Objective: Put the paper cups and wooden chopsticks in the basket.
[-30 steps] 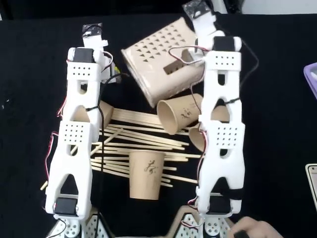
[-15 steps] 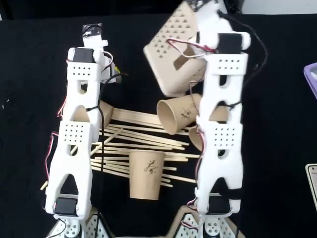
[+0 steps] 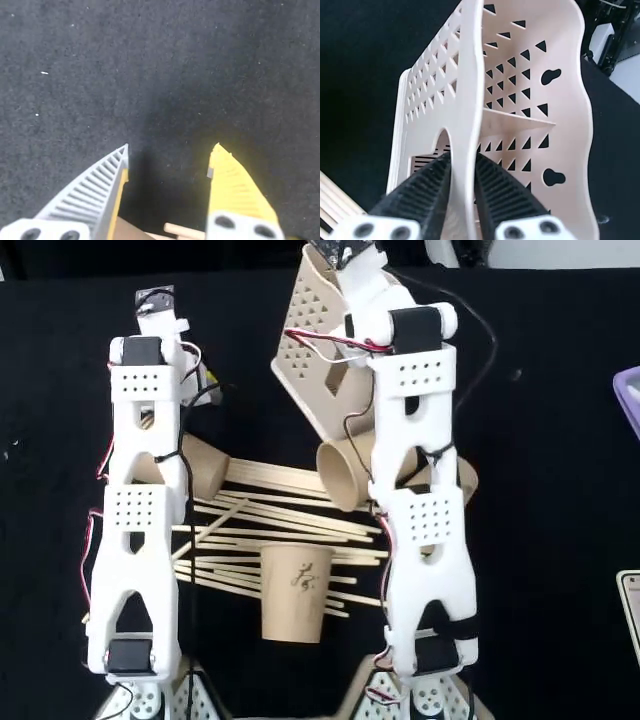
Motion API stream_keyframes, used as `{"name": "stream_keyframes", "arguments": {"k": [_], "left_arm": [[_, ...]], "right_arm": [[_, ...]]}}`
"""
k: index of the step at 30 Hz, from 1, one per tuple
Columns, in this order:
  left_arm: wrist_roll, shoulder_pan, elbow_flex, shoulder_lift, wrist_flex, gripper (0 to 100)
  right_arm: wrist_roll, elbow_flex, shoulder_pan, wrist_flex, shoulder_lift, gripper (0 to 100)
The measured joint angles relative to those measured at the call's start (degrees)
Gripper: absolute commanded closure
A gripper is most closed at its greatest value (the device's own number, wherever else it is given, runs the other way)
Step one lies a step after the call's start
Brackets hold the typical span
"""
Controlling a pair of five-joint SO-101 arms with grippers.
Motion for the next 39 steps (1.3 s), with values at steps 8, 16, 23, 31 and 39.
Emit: {"name": "stream_keyframes", "arguments": {"k": [8,16,23,31,39], "left_arm": [[0.0,-0.3,0.0,0.0,0.0,74],[0.0,-1.9,0.0,0.0,0.0,74],[0.0,-1.9,0.0,0.0,0.0,74],[0.0,-1.9,0.0,0.0,0.0,74],[0.0,-1.9,0.0,0.0,0.0,74]], "right_arm": [[-4.2,0.0,-1.0,0.2,0.0,88.5],[-6.6,0.0,-3.4,0.2,-2.5,88.2],[-8.8,13.3,-4.1,0.3,-13.9,88.1],[-8.8,32.8,-8.3,-0.7,-23.1,97.3],[-8.8,33.8,-13.0,0.2,-23.3,98.8]]}}
